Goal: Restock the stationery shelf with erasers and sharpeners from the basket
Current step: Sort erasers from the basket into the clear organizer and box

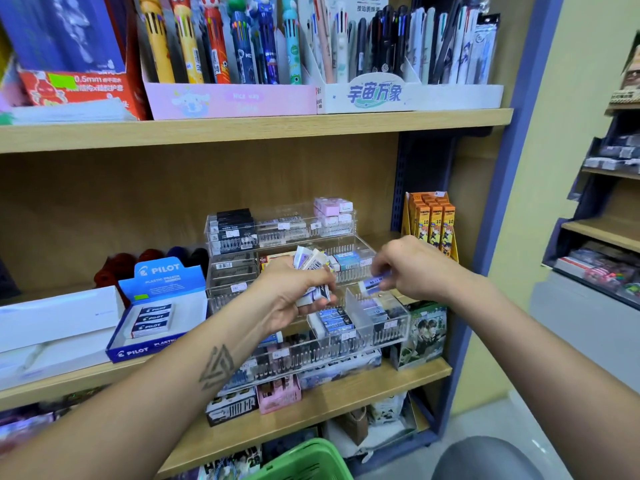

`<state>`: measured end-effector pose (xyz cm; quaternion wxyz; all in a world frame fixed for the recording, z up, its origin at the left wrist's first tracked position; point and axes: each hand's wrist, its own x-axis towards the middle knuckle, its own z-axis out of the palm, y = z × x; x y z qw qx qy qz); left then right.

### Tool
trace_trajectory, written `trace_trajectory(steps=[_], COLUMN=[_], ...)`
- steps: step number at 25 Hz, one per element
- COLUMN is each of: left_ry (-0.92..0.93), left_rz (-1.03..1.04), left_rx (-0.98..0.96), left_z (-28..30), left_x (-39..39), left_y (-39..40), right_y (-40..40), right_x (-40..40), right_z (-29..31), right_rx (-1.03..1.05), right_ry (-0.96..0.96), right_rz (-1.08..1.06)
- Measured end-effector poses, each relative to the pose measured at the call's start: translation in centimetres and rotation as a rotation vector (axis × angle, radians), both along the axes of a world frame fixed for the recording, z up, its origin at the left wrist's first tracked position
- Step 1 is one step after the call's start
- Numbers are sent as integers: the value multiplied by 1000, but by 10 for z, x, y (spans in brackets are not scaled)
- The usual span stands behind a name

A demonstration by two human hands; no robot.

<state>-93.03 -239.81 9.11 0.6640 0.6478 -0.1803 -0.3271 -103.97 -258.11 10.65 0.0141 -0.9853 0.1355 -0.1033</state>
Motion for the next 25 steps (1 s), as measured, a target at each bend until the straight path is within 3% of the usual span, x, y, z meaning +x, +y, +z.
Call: trace_trajectory(steps=[6, 12, 16, 18, 22, 23, 25], left_ry=[-14, 48, 173, 197, 104, 90, 79], left_rz=[-23, -82, -120, -144, -208, -216, -224], left_rx=[14, 12, -80, -105, -84, -84, -81], left_z=[-8, -8, -6, -5, -4, -4, -3], left_x=[-10, -13, -10, -8, -11, -10, -8], left_y=[-2, 1, 10, 17, 29, 30, 32], right_y=[10, 26, 24, 20, 30, 34, 40], right_x=[2, 13, 15, 13, 9, 7, 5], right_z=[-16, -13, -17, -11, -3, -2, -4], right_rx=[60, -194, -166, -8, 610, 768, 872], right_ry=[229, 331, 369, 319, -102, -127, -106], right_rz=[19, 76, 69, 71, 199, 260, 336])
